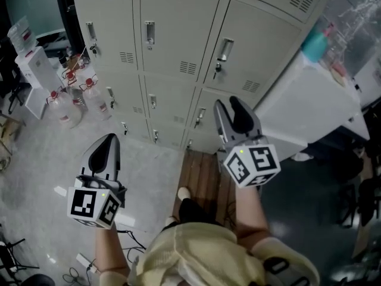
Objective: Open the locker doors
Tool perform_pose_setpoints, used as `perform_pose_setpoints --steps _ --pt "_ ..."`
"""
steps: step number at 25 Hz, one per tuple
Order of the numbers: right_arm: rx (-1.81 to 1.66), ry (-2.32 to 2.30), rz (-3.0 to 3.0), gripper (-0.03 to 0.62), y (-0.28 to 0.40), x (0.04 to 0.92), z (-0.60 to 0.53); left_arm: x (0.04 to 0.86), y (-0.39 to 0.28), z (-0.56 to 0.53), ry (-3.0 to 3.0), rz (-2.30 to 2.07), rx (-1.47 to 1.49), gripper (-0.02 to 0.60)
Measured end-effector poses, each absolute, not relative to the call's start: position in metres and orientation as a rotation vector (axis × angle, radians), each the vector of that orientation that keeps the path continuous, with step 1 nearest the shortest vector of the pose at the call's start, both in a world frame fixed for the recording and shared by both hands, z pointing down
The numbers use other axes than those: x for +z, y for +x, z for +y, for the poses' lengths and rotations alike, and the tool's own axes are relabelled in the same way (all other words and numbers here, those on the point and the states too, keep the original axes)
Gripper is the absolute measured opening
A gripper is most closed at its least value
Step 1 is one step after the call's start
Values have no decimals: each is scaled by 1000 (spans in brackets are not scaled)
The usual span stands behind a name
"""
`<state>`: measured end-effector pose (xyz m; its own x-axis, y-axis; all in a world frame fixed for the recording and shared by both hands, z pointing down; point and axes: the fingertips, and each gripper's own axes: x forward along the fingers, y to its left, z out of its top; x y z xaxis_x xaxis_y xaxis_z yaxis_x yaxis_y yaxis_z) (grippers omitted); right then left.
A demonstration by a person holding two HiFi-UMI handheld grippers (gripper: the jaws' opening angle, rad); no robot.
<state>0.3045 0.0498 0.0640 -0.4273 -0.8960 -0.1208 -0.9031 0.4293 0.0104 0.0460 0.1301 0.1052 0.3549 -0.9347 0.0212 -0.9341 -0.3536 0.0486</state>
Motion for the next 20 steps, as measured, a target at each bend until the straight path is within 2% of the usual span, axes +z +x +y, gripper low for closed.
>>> perform_pose_setpoints --steps 20 --pt "28 -1728 2535 146 340 87 -133 112 76 -14 2464 -1806 -31 3"
